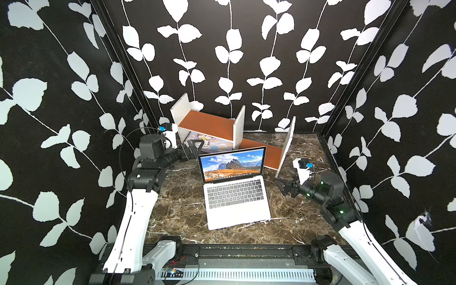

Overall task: Close the laptop lid and set it aside
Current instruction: Close the lid of the laptop.

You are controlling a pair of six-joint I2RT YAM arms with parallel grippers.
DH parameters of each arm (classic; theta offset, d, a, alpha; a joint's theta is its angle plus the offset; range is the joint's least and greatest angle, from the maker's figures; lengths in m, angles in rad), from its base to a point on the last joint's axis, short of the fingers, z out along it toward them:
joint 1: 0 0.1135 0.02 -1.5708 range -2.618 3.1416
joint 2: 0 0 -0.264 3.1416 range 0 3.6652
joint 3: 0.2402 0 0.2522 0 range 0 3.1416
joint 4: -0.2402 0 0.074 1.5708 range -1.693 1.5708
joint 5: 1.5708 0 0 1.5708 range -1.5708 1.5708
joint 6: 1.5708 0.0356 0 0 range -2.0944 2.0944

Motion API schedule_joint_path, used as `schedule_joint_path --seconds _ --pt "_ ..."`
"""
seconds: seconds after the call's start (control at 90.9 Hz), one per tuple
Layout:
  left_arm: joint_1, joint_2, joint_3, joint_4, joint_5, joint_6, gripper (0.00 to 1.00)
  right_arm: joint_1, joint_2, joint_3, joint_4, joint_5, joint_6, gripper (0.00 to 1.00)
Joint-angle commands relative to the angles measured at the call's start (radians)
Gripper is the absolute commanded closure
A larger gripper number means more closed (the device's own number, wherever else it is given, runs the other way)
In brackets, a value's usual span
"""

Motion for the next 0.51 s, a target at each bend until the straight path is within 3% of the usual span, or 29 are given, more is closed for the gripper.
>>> schedule_joint_path --seconds 0.0,0.242,0.495 --pt "0.006 0.046 0.091 -0.066 0.045 -0.161 0.09 0.013 0.014 0.013 0.079 -0.058 0.088 0.10" --pt "-0.050 0.170 0.276 -0.314 -0.008 -0.071 0.31 0.091 0.092 0.051 0.100 -0.030 0.087 0.15" --pt "-0.169 0.314 0.472 -0.575 -0.109 0.096 0.45 0.164 0.220 0.141 0.106 -0.015 0.162 0.39"
